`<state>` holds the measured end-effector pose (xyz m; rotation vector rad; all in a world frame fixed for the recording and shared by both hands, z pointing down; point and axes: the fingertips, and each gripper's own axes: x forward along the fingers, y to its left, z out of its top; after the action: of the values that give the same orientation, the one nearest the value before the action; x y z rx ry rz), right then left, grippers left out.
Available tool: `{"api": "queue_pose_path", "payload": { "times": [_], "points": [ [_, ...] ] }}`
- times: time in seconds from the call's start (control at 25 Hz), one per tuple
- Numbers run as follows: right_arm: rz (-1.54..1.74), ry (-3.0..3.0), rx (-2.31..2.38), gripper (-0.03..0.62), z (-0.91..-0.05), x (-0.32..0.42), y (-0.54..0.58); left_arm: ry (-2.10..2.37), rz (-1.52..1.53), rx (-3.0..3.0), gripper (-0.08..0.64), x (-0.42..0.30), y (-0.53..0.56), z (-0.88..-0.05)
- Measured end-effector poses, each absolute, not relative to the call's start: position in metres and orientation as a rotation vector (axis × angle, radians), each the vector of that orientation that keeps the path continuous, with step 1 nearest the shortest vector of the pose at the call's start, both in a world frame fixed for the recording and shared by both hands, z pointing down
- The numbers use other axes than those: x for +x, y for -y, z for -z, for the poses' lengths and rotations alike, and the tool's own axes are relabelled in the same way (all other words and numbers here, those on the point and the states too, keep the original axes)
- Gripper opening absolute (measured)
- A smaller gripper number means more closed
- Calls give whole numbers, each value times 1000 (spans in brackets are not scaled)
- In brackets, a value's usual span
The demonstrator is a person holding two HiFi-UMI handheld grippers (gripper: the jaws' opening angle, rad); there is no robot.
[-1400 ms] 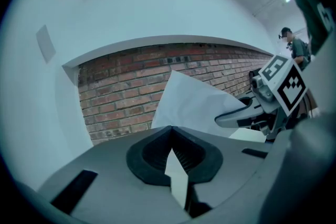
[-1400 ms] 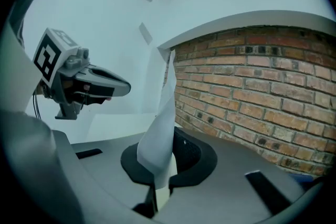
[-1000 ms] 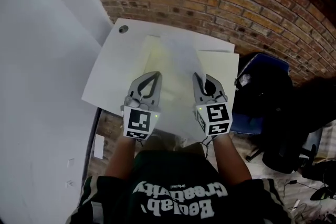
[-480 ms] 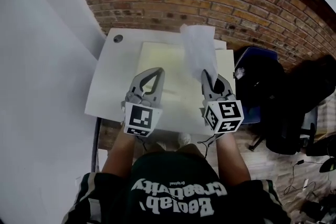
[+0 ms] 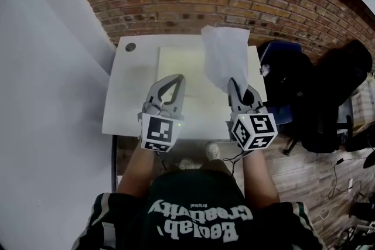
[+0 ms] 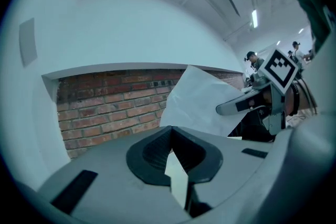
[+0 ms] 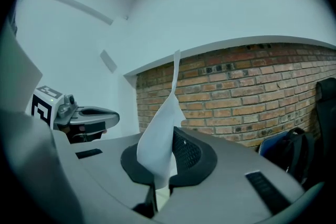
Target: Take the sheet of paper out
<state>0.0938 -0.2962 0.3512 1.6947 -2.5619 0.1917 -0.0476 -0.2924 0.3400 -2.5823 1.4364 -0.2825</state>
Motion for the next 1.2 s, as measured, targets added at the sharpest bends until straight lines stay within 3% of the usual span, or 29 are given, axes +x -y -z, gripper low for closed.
{"api": "queue_pose_path", "payload": {
  "times": [1.2],
  "points": [
    [-213, 2537, 1770, -6, -354, 89, 247, -1391, 249, -2615, 1, -48, 255, -343]
  ]
}}
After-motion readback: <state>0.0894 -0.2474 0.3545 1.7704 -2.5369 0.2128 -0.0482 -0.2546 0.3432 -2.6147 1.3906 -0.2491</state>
